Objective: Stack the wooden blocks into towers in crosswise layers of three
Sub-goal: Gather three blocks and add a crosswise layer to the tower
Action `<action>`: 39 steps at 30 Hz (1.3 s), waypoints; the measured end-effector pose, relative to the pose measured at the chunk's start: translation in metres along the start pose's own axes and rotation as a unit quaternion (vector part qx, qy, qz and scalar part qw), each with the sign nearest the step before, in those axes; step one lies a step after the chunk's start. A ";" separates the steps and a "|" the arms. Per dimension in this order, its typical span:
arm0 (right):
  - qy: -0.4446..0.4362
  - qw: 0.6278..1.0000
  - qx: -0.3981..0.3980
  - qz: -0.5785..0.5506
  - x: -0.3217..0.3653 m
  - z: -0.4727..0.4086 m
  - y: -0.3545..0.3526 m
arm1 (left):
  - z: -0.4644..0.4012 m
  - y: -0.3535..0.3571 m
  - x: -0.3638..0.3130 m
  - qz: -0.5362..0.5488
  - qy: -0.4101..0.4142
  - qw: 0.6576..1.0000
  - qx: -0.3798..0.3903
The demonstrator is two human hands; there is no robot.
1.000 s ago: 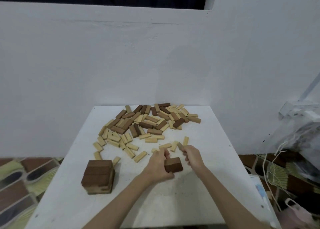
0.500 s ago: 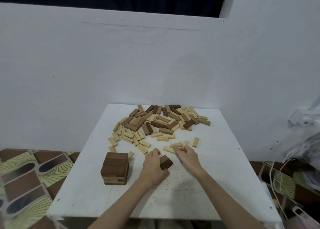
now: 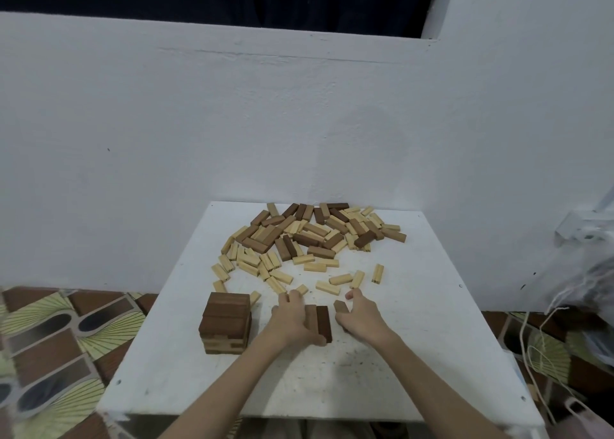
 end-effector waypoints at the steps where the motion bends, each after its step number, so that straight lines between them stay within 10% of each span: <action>1: -0.004 1.000 0.005 0.007 0.000 0.001 0.001 | 0.000 -0.001 0.000 -0.016 0.015 1.000 0.008; 39: -0.165 0.970 0.076 0.163 0.000 -0.004 -0.003 | -0.009 0.010 -0.003 0.068 0.099 0.993 0.026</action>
Point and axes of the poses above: each hand's wrist, its own z-axis away from the middle knuckle, its own y-axis out of the palm, x = y × z, the point moved 6 cm from there along -z, towards the middle knuckle, and after that the axes turned 13 degrees about -x, right-handed, at the moved point
